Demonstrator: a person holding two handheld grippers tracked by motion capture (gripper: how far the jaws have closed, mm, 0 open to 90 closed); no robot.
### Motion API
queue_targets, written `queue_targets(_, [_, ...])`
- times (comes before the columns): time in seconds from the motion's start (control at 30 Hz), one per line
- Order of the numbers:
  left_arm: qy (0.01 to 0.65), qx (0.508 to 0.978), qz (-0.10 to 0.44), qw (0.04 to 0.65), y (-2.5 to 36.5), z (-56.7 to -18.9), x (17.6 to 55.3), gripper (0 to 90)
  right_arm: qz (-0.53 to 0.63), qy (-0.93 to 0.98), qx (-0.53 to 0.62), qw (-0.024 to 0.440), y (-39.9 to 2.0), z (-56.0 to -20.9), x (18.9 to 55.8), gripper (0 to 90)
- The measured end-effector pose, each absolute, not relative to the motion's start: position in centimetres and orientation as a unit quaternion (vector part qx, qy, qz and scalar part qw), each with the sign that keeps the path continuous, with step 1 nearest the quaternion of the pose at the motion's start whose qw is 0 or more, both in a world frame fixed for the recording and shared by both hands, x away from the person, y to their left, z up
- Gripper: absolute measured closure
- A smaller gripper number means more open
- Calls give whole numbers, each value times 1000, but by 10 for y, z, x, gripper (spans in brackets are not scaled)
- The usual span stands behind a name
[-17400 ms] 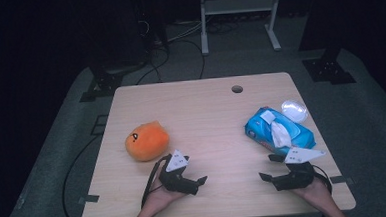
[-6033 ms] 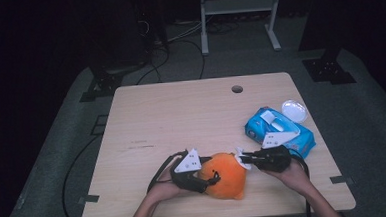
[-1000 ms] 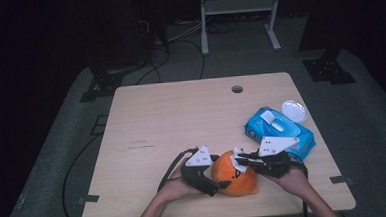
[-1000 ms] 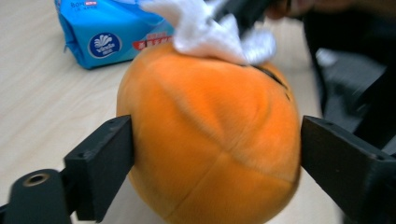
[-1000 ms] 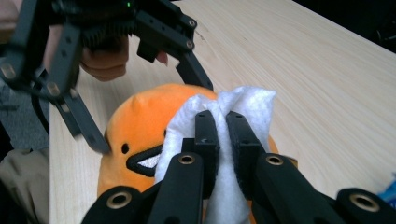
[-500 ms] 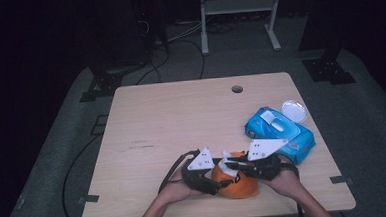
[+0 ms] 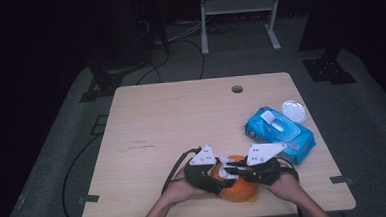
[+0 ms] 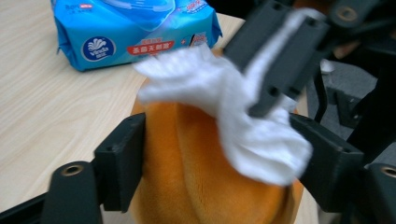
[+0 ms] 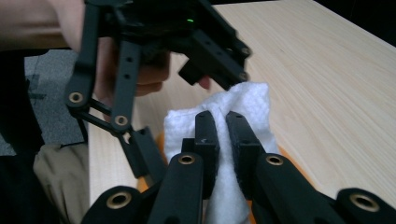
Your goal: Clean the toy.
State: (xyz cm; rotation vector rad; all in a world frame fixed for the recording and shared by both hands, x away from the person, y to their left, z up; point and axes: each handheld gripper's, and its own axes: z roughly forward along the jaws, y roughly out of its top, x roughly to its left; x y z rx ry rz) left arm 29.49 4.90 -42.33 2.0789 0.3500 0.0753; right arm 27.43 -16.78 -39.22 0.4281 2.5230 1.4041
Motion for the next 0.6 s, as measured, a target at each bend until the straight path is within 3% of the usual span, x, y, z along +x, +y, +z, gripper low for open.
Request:
queue_targets(0.3, [135,856,36,497,54,-427,292,276,476,846,205,121,-216,-402,276,836])
queue_targets(0.6, [120,863,56,487,52,-427,290,281,480,854,166,115,-183,-395,274,835])
